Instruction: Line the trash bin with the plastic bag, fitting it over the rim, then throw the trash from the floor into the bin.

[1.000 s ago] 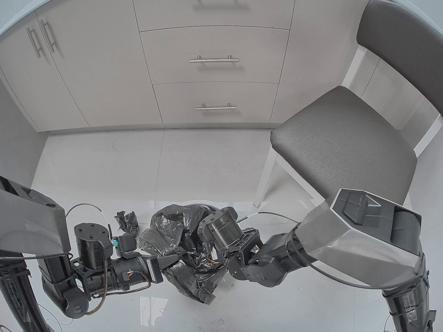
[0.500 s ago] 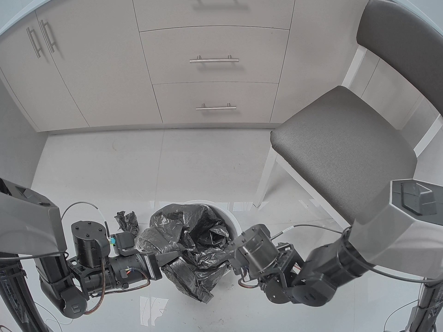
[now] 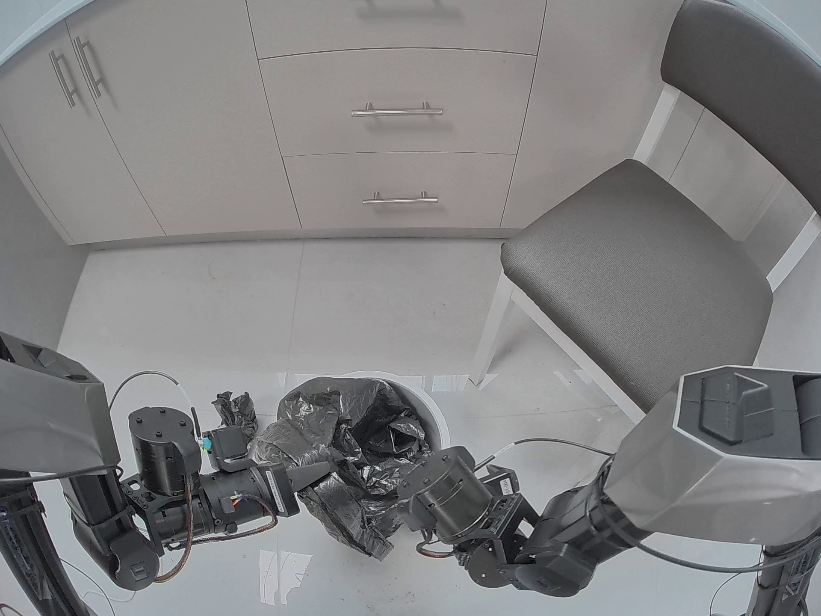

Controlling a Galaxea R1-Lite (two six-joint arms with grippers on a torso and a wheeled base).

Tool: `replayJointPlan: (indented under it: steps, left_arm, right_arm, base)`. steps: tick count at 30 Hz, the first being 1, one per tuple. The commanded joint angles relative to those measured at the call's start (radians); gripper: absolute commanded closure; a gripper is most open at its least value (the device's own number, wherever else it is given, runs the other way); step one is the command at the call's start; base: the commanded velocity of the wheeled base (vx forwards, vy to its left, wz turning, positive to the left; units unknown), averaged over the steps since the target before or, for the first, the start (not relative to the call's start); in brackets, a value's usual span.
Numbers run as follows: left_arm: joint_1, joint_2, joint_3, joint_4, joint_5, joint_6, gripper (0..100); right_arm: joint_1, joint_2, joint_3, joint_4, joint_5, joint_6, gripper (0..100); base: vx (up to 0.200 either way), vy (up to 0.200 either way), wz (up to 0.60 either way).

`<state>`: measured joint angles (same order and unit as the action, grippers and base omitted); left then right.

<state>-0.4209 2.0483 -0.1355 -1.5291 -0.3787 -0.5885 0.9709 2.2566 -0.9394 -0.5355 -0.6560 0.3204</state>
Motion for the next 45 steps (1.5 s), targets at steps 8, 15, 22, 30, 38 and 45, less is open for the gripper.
replayJointPlan:
  steps: [8, 15, 22, 30, 38, 45]
  left_arm:
    - [-0.001, 0.003, 0.002, 0.000, 0.000, -0.001, 100]
    - [-0.001, -0.002, 0.004, 0.000, 0.000, -0.001, 100]
    - [-0.001, -0.002, 0.004, 0.000, 0.000, -0.001, 100]
    - [-0.001, 0.000, 0.004, 0.000, 0.001, -0.001, 100]
    - [-0.003, 0.001, 0.004, 0.000, 0.001, -0.001, 100]
    - [-0.003, 0.003, 0.002, 0.000, 0.001, -0.001, 100]
  right_arm:
    - [0.023, 0.097, -0.076, -0.001, 0.009, -0.032, 0]
    - [0.028, 0.152, -0.154, 0.008, 0.009, -0.050, 0]
    - [0.014, 0.213, -0.256, 0.011, 0.009, -0.067, 0]
    - [-0.043, 0.268, -0.355, 0.016, 0.009, -0.107, 0]
    - [-0.084, 0.330, -0.440, 0.019, 0.006, -0.136, 0]
    - [-0.087, 0.376, -0.477, 0.019, 0.004, -0.150, 0]
  base:
    - [0.000, 0.000, 0.00]
    - [0.000, 0.000, 0.00]
    - [0.000, 0.000, 0.00]
    - [0.000, 0.000, 0.00]
    - [0.000, 0.000, 0.00]
    - [0.000, 0.000, 0.00]
